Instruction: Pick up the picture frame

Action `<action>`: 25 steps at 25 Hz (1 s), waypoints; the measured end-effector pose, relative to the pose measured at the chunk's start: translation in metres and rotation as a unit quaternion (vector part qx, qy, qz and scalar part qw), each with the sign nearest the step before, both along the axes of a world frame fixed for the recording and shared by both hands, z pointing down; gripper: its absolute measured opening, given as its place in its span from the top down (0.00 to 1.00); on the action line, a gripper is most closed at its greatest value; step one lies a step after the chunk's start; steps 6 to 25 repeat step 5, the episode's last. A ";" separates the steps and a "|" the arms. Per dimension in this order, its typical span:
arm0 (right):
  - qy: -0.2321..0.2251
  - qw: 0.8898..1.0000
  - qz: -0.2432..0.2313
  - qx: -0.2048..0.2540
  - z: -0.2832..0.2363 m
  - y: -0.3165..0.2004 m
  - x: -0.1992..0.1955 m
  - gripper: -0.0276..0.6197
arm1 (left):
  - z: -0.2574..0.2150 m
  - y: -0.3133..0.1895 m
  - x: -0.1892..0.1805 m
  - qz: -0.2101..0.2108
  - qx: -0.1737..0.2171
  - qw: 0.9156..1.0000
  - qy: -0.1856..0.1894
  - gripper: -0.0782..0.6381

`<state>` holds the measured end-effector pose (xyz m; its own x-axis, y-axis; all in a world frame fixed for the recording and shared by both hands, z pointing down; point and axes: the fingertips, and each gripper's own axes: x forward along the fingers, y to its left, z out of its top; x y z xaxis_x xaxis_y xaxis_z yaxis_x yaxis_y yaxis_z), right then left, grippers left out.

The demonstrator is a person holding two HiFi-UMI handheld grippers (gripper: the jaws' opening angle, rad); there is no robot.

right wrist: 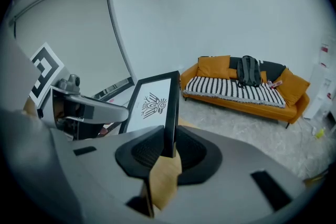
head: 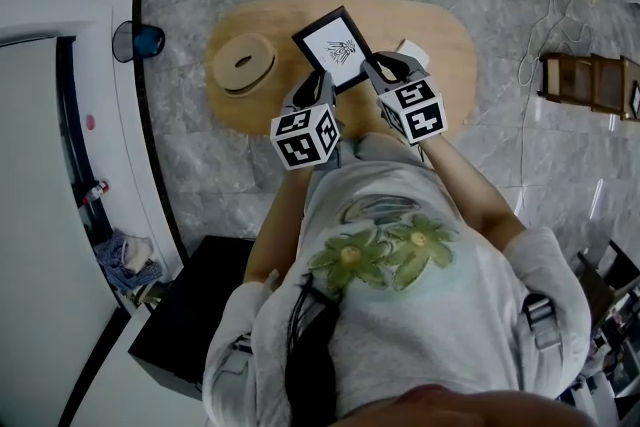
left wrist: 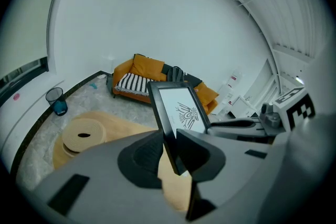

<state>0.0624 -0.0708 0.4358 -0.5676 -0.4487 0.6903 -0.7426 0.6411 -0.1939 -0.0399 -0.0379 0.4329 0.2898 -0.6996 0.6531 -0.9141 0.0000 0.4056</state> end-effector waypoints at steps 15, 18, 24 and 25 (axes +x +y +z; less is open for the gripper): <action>0.001 1.000 0.006 0.001 -0.001 0.013 0.005 0.84 | 0.000 0.011 0.005 0.006 0.001 1.000 0.000 0.77; 0.001 1.000 0.006 0.001 -0.001 0.013 0.005 0.84 | 0.000 0.011 0.005 0.006 0.001 1.000 0.000 0.77; 0.001 1.000 0.006 0.001 -0.001 0.013 0.005 0.84 | 0.000 0.011 0.005 0.006 0.001 1.000 0.000 0.77; 0.001 1.000 0.006 0.001 -0.001 0.013 0.005 0.84 | 0.000 0.011 0.005 0.006 0.001 1.000 0.000 0.77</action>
